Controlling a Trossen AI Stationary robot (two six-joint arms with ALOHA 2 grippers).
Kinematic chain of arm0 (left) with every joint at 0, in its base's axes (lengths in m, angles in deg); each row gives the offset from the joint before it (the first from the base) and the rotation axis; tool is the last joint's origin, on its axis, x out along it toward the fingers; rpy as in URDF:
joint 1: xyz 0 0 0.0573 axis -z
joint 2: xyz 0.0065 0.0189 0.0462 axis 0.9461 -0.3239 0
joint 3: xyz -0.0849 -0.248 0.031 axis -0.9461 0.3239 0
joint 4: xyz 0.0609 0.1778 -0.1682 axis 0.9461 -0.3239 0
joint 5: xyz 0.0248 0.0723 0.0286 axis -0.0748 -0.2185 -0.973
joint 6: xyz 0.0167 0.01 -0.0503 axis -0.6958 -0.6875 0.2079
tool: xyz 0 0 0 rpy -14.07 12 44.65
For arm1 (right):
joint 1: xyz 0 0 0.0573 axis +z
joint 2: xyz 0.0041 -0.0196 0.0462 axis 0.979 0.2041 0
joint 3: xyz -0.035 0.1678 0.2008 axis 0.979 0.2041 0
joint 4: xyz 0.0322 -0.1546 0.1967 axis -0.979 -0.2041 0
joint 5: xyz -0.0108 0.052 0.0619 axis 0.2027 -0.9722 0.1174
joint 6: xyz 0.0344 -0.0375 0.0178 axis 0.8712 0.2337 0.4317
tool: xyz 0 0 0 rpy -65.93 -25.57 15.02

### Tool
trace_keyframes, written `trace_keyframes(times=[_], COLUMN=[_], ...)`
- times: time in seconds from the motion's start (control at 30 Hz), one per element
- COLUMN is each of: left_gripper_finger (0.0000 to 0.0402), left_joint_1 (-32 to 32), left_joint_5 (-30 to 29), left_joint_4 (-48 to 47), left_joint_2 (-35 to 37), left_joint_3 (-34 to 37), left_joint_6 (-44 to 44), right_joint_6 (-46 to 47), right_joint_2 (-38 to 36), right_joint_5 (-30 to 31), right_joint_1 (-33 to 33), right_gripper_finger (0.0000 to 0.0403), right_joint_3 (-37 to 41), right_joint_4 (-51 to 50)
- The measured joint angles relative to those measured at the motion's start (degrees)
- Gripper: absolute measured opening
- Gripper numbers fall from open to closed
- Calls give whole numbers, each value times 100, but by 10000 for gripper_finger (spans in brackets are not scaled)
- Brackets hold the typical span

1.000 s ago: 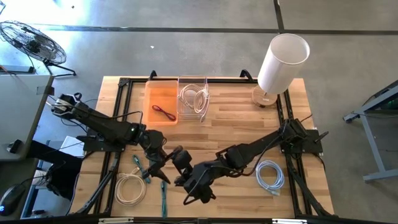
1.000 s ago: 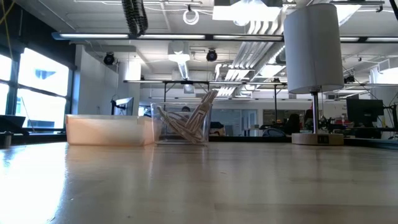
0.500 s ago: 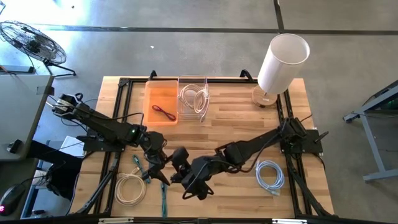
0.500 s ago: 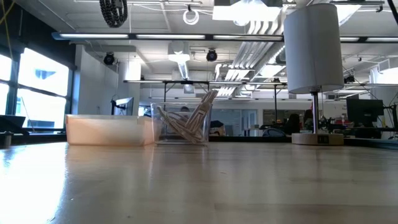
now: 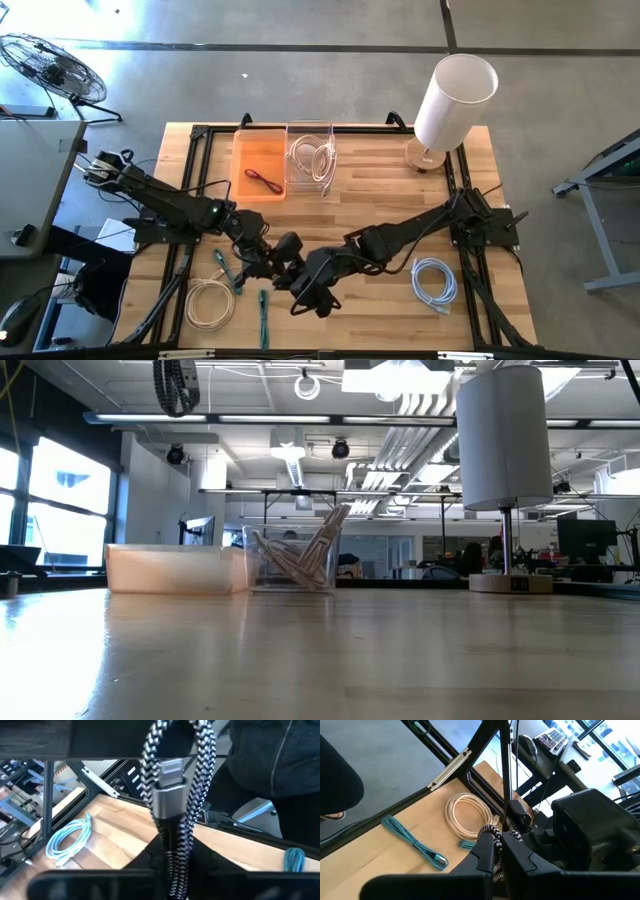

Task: Pick & Place USB Port
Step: Put the white and black charger cable into the orange bin

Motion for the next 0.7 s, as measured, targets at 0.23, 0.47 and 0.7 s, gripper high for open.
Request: trace_keyframes(times=[0.23, 0.47, 0.7], left_gripper_finger=[19, 20, 19], left_joint_1=[3, 15, 11], left_joint_5=[-360, -294, -836], left_joint_4=[-138, -218, -314], left_joint_2=[0, 0, 0], left_joint_3=[2, 4, 4], left_joint_6=[-11, -13, -15], right_joint_6=[448, 797, 884], right_joint_2=[0, 2, 2], right_joint_5=[246, 2230, 5745], right_joint_1=[13, 329, 976], right_gripper_finger=[24, 121, 182], right_joint_3=[-3, -9, -9], right_joint_4=[-317, -793, -1038])
